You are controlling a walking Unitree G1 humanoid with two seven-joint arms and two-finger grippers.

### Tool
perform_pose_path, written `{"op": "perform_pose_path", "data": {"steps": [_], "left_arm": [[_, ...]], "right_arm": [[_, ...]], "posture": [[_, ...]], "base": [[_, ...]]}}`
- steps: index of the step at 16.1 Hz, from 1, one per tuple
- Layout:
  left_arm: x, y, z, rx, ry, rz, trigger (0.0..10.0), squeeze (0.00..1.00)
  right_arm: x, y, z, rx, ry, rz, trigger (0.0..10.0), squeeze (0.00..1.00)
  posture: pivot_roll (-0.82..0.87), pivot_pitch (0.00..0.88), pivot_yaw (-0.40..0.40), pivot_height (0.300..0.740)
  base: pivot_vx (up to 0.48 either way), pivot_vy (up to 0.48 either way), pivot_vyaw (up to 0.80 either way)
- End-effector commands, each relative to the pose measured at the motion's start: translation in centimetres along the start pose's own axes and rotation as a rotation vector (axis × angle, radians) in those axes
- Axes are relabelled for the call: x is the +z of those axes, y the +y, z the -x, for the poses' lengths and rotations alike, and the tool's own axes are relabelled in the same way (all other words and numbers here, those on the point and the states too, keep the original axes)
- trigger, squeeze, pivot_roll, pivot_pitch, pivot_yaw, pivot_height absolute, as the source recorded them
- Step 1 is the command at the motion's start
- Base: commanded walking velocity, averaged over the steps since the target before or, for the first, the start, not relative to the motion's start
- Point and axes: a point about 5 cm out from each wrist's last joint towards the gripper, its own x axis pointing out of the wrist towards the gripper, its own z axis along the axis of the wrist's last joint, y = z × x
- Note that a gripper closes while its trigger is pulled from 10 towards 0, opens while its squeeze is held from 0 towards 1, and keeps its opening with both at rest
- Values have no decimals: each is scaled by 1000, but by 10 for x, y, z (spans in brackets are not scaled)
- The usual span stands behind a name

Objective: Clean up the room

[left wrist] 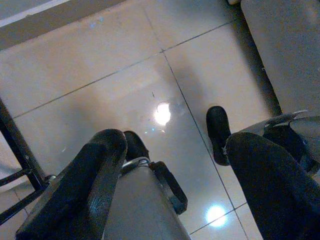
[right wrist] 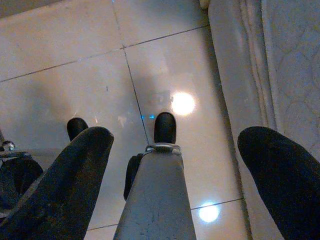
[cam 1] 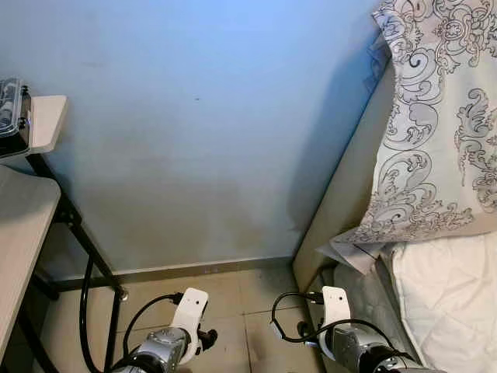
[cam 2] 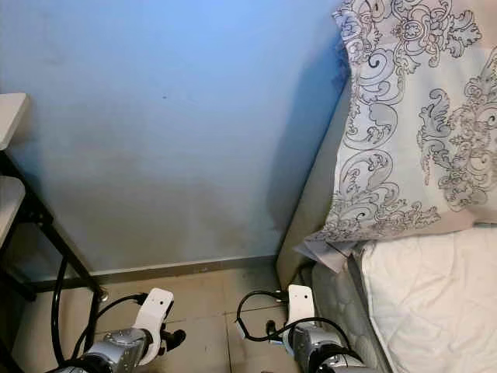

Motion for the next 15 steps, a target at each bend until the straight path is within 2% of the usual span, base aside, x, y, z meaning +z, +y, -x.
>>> {"op": "perform_pose_path", "data": {"steps": [1,2,15], "left_arm": [[-9,15,3,137,26,435,10000,0],[-8,19,4,151,9,446,10000,0],[-8,19,4,151,9,446,10000,0]], "right_arm": [[16,-13,2,-70,-62,-42,10000,0],[17,-12,2,-73,-67,-30,10000,0],[17,-12,2,-73,-67,-30,10000,0]], "posture": [[-209,0,-20,740],[-203,0,-22,740],[-203,0,-22,740]], "base": [[0,0,0],[0,0,0],[0,0,0]]}}
